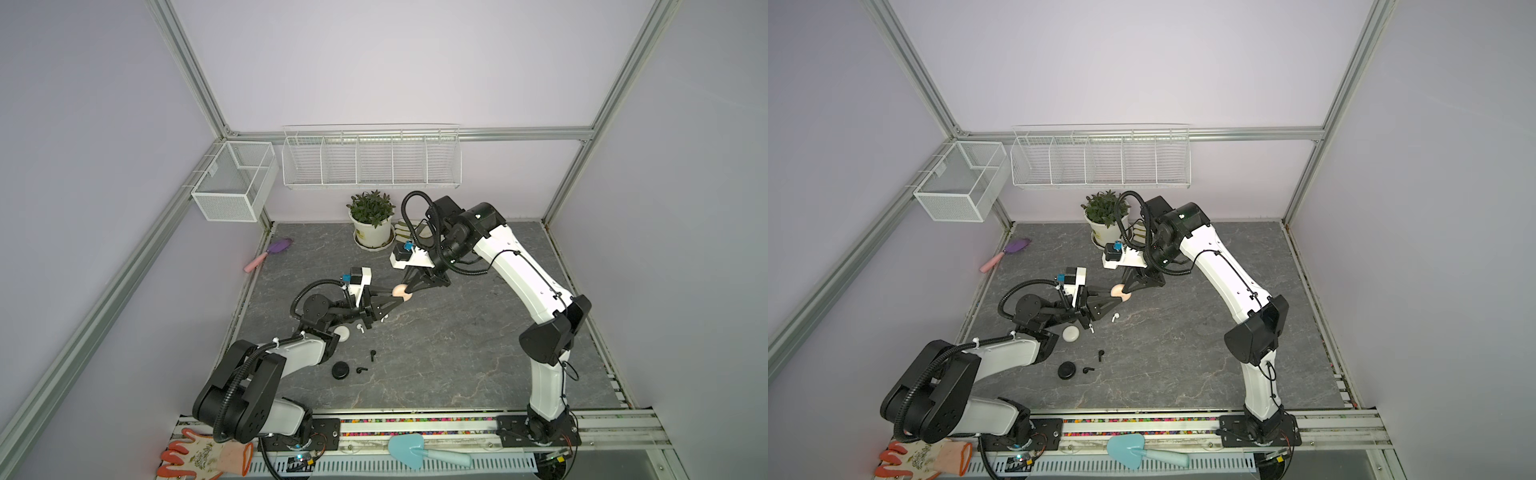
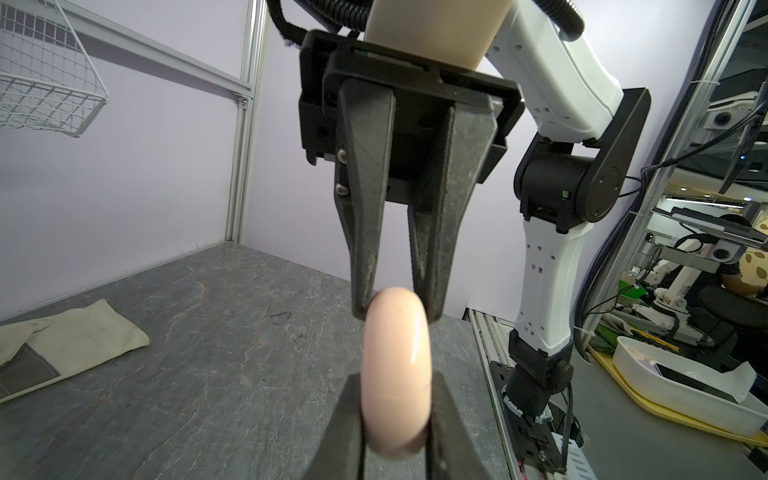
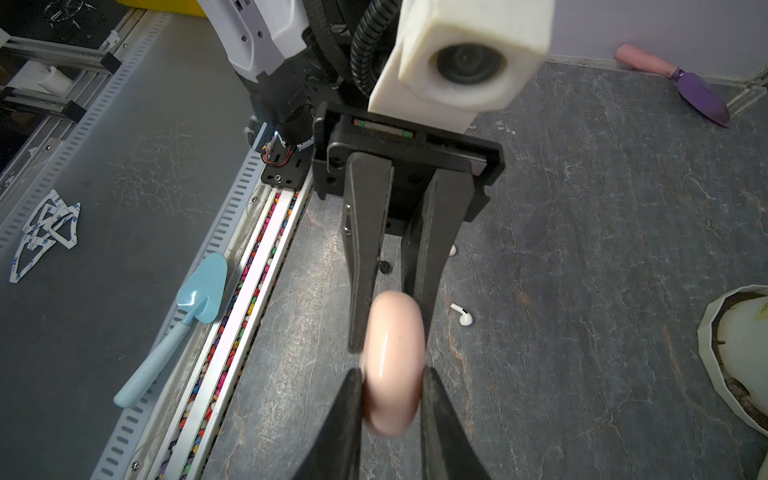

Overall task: Insert the wireless bluetooth earbuds into the charging case
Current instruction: 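Press the right gripper fingers down on the closed pink case, then lower the pink case to the table with the left gripper while the right withdraws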

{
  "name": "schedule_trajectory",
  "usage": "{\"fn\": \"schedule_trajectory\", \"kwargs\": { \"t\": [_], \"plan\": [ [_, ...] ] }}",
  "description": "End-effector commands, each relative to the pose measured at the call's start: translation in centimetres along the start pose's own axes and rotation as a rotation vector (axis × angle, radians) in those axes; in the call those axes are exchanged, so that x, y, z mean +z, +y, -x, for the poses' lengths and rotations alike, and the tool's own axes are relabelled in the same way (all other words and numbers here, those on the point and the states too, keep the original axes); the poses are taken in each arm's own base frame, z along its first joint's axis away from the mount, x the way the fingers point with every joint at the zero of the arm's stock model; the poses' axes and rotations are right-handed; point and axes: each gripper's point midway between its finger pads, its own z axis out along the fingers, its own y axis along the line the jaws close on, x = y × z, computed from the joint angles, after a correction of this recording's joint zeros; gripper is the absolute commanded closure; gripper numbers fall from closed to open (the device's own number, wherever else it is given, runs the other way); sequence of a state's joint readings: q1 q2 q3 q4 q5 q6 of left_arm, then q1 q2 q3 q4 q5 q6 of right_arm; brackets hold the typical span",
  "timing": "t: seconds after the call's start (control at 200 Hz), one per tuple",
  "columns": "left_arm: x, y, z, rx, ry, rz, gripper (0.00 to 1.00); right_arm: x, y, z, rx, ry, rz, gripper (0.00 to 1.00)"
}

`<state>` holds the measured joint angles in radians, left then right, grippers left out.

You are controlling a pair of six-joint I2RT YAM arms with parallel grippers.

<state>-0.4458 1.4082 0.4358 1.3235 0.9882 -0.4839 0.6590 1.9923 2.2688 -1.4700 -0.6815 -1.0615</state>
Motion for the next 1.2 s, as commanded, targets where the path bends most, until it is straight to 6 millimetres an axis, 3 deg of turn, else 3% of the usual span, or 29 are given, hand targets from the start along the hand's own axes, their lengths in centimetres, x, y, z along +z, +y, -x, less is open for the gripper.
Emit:
{"fn": "schedule_trajectory", "kwargs": {
  "t": [0.0,0.44,0.975,1.019,1.059,1.149,1.194],
  "plan": [
    [0.0,0.1,2.2,0.062,-0.057,0.042,1.00,1.4,2.0,0.4,0.001,0.020,0.076,0.82],
    [-0.1,2.2,2.9,-0.030,-0.054,0.169,1.00,4.1,0.1,-1.0,-0.056,0.066,-0.091,0.84],
    [0.1,3.4,3.0,-0.038,-0.066,0.201,1.00,5.4,-0.5,-1.7,-0.061,0.031,-0.112,0.83],
    [0.1,3.5,2.8,-0.038,-0.058,0.206,1.00,5.2,-0.6,-1.6,-0.058,0.026,-0.119,0.79],
    [0.0,3.6,2.6,-0.044,-0.046,0.214,1.00,4.7,-0.9,-1.3,-0.048,0.026,-0.141,0.67],
    [-0.7,4.8,1.8,-0.107,-0.002,0.285,1.00,2.0,-2.1,-0.3,0.074,-0.008,-0.253,0.47],
    [-1.4,6.0,0.7,-0.149,0.034,0.356,1.00,0.6,-2.9,0.6,0.170,-0.108,-0.299,0.41]
  ]
}}
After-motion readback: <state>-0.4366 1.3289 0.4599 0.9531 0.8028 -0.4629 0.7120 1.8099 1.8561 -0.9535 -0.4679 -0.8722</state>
